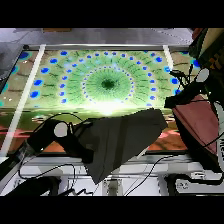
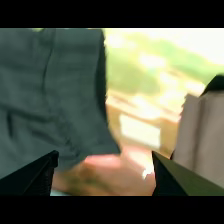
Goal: Fold the clothes and pants, and hang the long-sleeved shirts on hangers.
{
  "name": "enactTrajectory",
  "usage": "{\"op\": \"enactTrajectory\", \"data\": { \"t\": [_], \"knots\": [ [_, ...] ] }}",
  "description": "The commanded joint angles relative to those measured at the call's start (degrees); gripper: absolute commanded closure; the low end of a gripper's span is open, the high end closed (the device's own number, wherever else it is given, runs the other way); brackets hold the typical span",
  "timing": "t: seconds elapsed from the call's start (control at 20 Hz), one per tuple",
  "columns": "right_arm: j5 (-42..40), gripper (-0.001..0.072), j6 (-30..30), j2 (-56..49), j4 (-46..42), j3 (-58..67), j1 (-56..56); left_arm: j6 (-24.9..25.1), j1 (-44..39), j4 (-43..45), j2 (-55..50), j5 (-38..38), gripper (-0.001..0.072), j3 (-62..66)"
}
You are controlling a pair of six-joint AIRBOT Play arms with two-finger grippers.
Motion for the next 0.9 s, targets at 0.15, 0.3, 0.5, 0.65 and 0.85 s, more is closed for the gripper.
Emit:
{"op": "enactTrajectory", "data": {
  "t": [0.15, 0.3, 0.5, 0.65, 0.85],
  "knots": [
    [-7.1, 0.0069, 0.3, 0.0, -0.1, 0.0, 0.0, 2.4, 14.3, 15.1, 2.7, 10.9, 0.0501, -1.0],
    [-7.3, 0.0069, 0.2, 0.0, -0.1, 0.0, 0.0, 8.5, 25.6, 8.3, 2.7, 13.9, 0.0656, -6.3],
    [-8.5, 0.0069, 0.3, 0.0, -0.1, 0.0, 0.0, 17.4, 32.5, -9.7, 2.7, 15.5, 0.0199, -15.7],
    [-9.2, 0.0069, 0.3, 0.0, 0.2, 0.0, 0.0, 17.6, 32.5, -15.7, 1.9, 22.2, 0.0045, -20.3],
    [-10.1, 0.0070, 0.3, 0.0, 0.2, 0.0, 0.0, 24.5, 28.9, -27.1, -2.6, 30.6, 0.0137, -21.7]
  ]
}}
